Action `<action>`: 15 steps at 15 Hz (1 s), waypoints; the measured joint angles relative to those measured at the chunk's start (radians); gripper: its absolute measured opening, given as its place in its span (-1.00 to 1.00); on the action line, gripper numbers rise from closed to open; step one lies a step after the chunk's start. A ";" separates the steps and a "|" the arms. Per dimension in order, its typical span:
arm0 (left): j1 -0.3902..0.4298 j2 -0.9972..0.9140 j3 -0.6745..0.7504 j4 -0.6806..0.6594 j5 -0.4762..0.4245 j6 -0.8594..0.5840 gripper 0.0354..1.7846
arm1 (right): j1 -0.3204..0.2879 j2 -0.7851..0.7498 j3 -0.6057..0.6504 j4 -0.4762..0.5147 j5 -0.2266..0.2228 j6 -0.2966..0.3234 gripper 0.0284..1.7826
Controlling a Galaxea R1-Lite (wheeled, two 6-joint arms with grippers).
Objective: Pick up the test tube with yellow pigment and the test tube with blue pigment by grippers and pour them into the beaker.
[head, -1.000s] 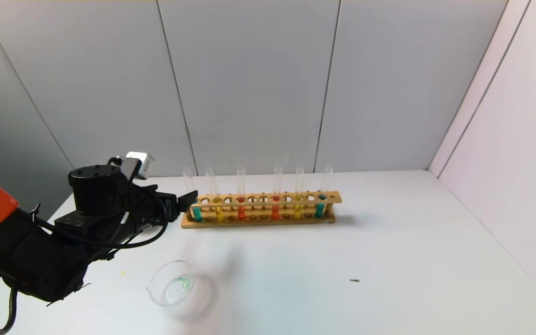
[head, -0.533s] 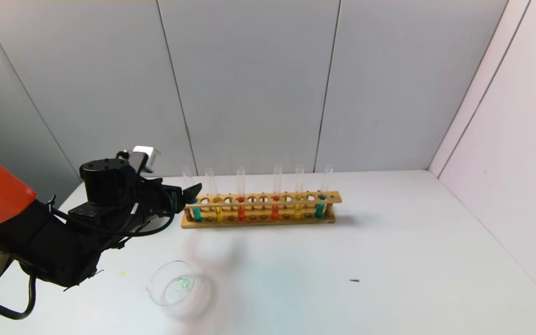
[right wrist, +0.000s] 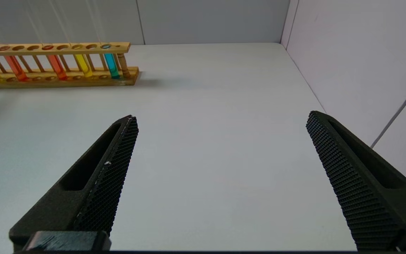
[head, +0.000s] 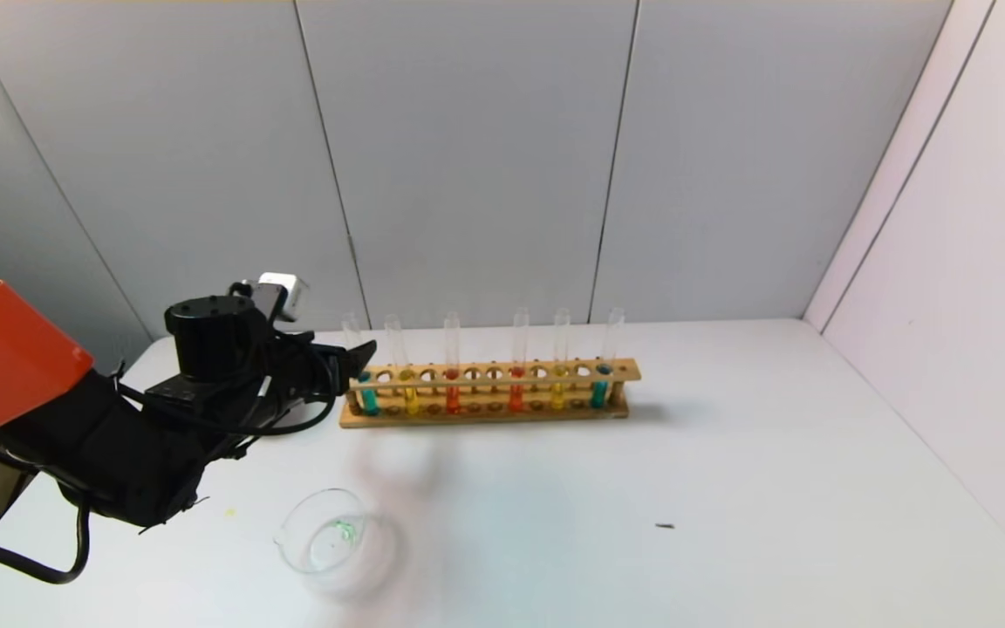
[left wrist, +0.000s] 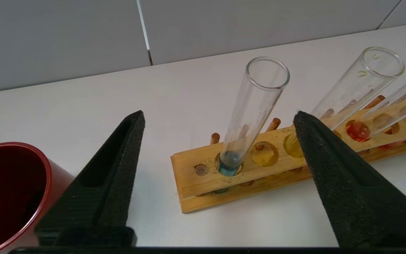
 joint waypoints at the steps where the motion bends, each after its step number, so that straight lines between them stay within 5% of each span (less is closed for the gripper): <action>1: -0.003 0.002 -0.001 0.000 0.001 0.000 0.45 | 0.000 0.000 0.000 0.000 0.000 0.000 0.96; 7: -0.006 0.023 -0.020 -0.002 0.002 0.001 -0.66 | 0.000 0.000 0.000 0.000 0.000 0.000 0.96; 15: -0.007 0.004 -0.038 0.008 0.006 0.006 -0.70 | 0.000 0.000 0.000 0.000 0.000 0.000 0.96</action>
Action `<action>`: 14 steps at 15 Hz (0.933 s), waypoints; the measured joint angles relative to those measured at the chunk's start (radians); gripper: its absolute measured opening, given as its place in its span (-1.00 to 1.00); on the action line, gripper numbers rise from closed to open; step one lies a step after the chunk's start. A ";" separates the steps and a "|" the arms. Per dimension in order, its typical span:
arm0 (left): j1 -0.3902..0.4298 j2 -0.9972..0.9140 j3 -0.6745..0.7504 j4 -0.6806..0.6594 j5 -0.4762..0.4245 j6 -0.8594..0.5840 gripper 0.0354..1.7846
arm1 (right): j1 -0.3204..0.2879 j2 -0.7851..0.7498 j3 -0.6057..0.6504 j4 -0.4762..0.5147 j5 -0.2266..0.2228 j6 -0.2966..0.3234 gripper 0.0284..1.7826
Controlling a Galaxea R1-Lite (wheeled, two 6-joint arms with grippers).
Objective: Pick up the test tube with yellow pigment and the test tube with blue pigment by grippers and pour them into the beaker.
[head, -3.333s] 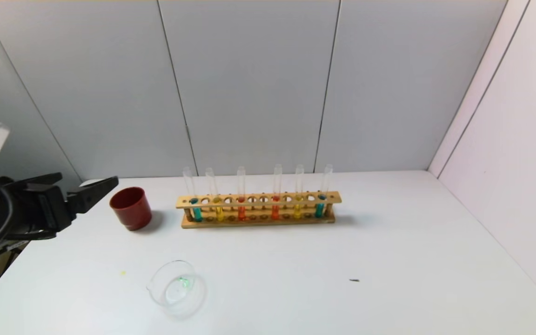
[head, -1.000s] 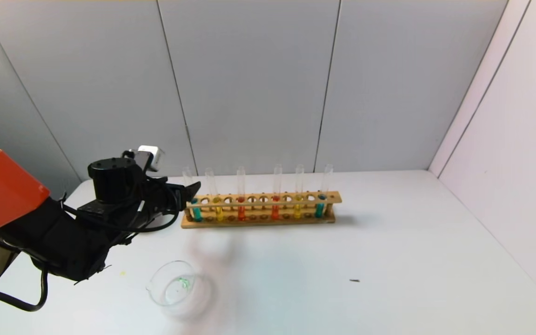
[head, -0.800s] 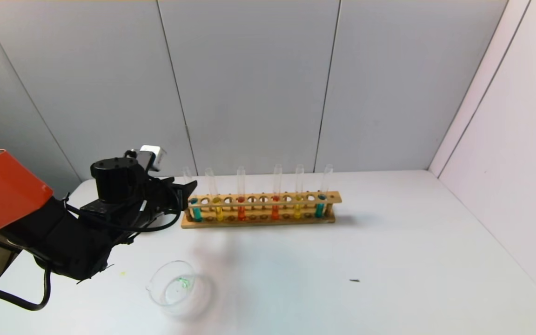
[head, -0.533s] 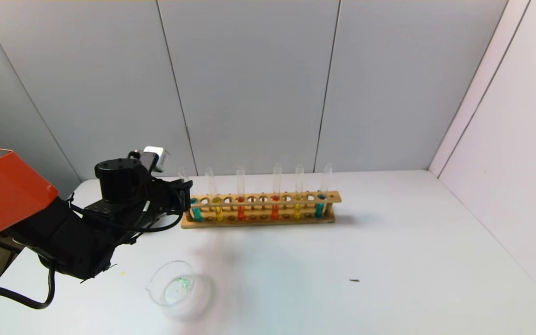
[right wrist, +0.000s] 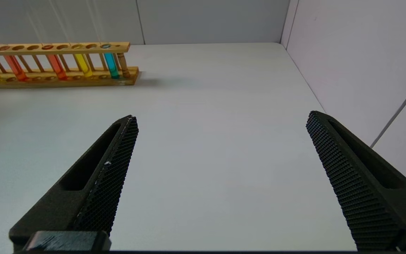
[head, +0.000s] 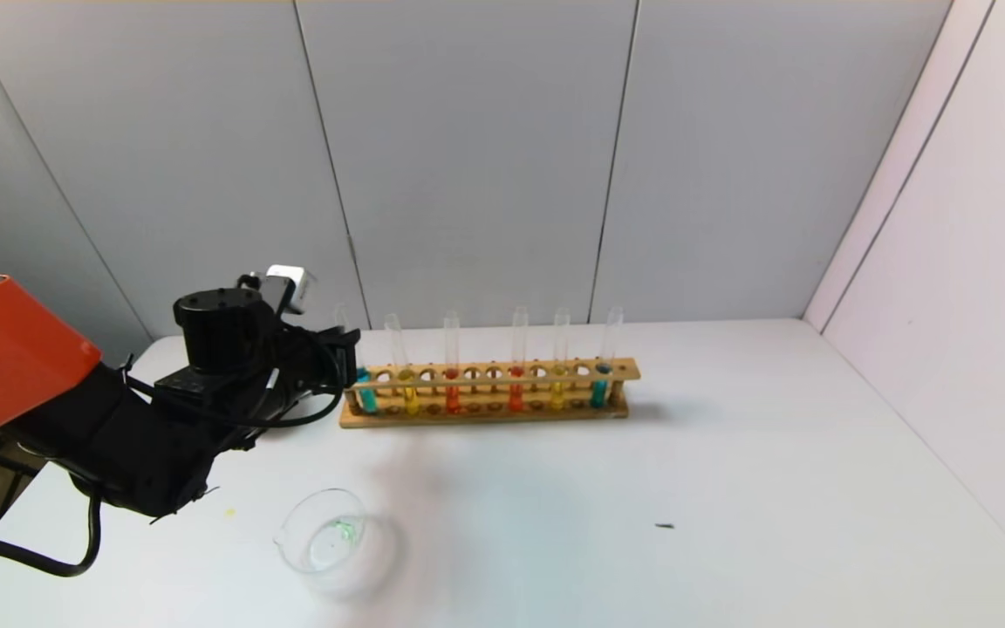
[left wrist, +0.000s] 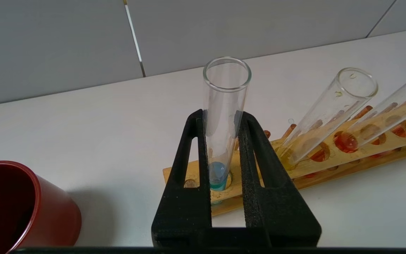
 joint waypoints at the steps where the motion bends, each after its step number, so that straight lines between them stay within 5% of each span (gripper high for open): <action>1: 0.001 -0.011 -0.004 0.004 0.000 0.001 -0.70 | 0.000 0.000 0.000 0.000 0.000 0.000 0.96; 14: 0.002 -0.200 -0.255 0.367 0.029 0.023 -0.70 | 0.000 0.000 0.000 0.000 0.000 0.000 0.96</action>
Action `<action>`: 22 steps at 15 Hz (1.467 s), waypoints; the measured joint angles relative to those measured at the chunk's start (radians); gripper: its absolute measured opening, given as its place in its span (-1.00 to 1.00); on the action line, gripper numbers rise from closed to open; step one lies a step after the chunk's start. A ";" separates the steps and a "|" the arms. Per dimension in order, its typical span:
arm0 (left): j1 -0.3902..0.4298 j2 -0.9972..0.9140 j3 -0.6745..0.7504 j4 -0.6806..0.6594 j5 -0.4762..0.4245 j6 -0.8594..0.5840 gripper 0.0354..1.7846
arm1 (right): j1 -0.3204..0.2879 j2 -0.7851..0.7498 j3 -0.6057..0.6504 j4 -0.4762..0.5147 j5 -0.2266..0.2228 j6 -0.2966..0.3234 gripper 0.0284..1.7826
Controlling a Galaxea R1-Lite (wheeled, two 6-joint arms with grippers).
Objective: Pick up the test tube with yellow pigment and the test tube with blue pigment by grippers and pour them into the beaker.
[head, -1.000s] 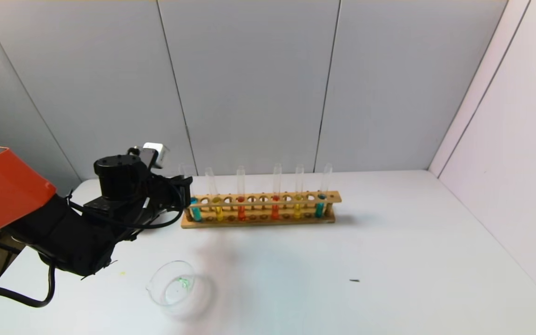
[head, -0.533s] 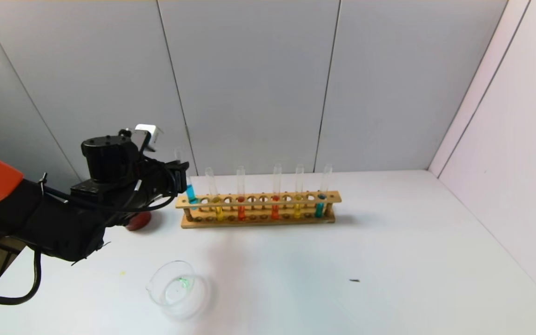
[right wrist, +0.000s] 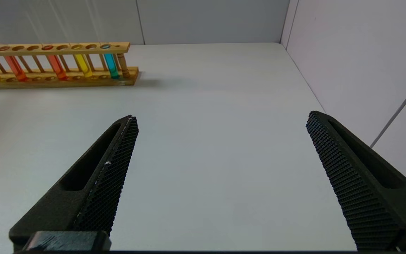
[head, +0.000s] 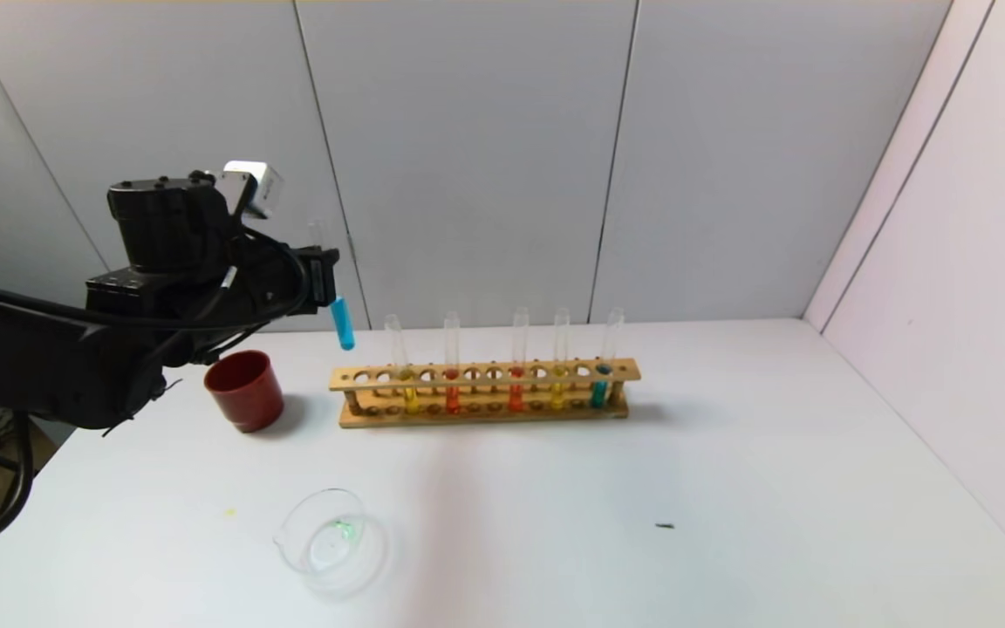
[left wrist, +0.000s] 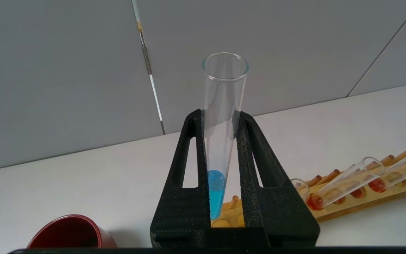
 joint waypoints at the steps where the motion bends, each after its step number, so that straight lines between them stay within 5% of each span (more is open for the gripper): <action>1: 0.000 -0.017 -0.016 0.035 0.000 0.001 -0.70 | 0.000 0.000 0.000 0.000 0.000 0.000 0.96; 12: 0.000 -0.297 -0.002 0.411 -0.001 0.043 -0.70 | 0.000 0.000 0.000 0.000 0.000 0.000 0.96; 22: -0.003 -0.547 0.169 0.771 -0.031 0.292 -0.70 | 0.000 0.000 0.000 0.000 0.000 0.000 0.96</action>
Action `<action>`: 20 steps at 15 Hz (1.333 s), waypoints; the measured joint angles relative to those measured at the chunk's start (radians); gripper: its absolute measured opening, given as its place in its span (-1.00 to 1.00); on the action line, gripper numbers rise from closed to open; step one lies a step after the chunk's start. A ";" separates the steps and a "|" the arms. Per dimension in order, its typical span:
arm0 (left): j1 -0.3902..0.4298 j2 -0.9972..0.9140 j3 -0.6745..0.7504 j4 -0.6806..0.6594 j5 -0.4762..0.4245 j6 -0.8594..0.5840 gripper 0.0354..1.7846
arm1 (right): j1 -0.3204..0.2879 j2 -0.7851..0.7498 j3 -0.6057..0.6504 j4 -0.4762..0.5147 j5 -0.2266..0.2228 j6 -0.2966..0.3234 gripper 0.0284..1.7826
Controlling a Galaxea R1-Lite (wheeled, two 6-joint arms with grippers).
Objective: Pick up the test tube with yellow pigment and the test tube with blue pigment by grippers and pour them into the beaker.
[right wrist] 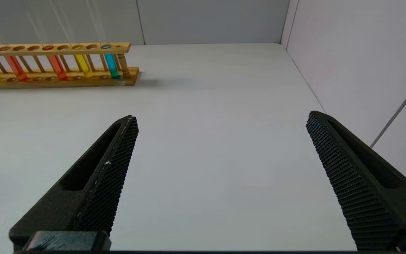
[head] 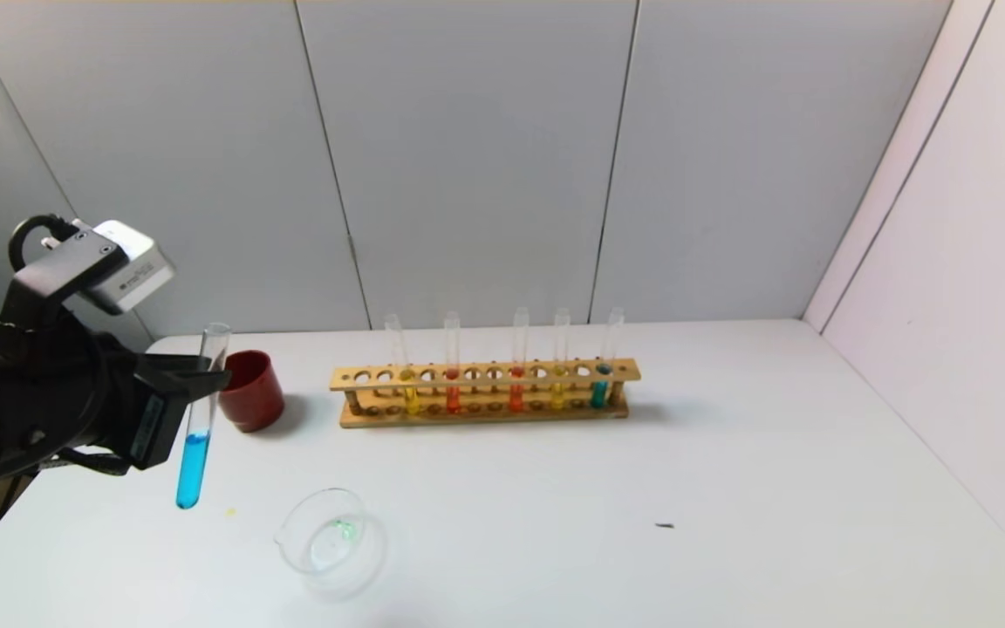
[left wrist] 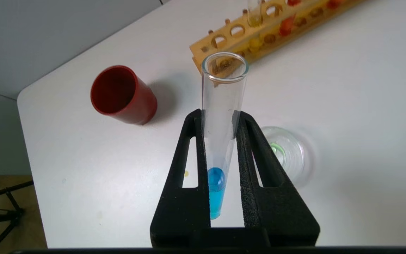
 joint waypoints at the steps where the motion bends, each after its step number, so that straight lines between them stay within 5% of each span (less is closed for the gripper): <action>1: -0.001 -0.010 0.006 0.039 -0.002 0.013 -0.70 | 0.000 0.000 0.000 0.000 0.000 0.000 0.96; 11: -0.103 0.043 0.076 0.238 0.152 0.074 -0.70 | 0.000 0.000 0.000 0.000 0.000 0.000 0.96; 20: -0.140 0.278 0.037 0.250 0.294 0.089 -0.70 | 0.000 0.000 0.000 0.000 0.000 0.000 0.96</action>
